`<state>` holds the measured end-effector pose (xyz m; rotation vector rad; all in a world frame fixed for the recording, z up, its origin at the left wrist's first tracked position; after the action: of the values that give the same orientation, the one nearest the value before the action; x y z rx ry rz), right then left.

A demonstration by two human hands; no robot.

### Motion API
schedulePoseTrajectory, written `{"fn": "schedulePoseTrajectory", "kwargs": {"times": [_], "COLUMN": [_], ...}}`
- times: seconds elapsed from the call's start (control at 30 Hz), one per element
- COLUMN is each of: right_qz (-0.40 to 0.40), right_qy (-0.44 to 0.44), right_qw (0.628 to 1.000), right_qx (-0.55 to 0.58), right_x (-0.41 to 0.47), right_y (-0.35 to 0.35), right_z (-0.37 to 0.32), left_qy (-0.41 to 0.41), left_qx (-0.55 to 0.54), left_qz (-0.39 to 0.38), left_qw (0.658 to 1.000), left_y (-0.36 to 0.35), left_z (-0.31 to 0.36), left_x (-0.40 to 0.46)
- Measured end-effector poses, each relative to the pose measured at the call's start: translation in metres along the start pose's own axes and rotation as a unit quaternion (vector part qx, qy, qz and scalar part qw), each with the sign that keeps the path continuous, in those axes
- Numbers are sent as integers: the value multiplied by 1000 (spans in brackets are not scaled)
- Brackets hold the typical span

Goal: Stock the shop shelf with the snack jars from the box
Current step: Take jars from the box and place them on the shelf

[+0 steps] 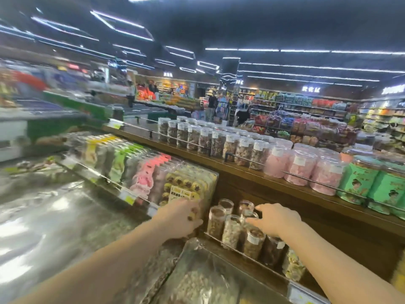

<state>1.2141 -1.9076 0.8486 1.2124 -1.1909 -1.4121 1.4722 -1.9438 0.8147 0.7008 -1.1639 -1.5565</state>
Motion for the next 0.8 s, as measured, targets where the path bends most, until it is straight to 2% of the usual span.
{"fn": "schedulePoseTrajectory", "kwargs": {"times": [0.1,0.27,0.4,0.57,0.8], "right_qz": [-1,-16,-5,3,-11], "right_qy": [66,170,249,360,484], "right_qw": [998,985,968,933,875], "right_qx": [21,0,-15,-18,-30], "right_x": [-13,-40,-76,-126,-259], "right_y": [2,-6,-1,-13,-40], "right_z": [-62,-176,-272,-392,-551], "left_qy": [72,180,283,389,500], "left_qx": [-34,-73,-65,-83,-44], "left_qz": [27,125,145,166,194], "left_qw": [996,973,946,902,843], "left_y": [35,96,119,134,158], "left_z": [-64,-163,-223,-269,-304], "left_x": [-56,-177,-276,-406,-619]}}
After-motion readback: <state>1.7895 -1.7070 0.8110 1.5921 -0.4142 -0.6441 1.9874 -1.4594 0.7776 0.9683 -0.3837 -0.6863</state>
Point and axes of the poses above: each hand's wrist, its own x-axis towards the middle knuckle, its own y-axis out of the back of the hand, z = x × y, the point moved 5 cm from there along x, towards the middle knuckle, and after that the axes turned 6 degrees about y, right-handed, at the moved point
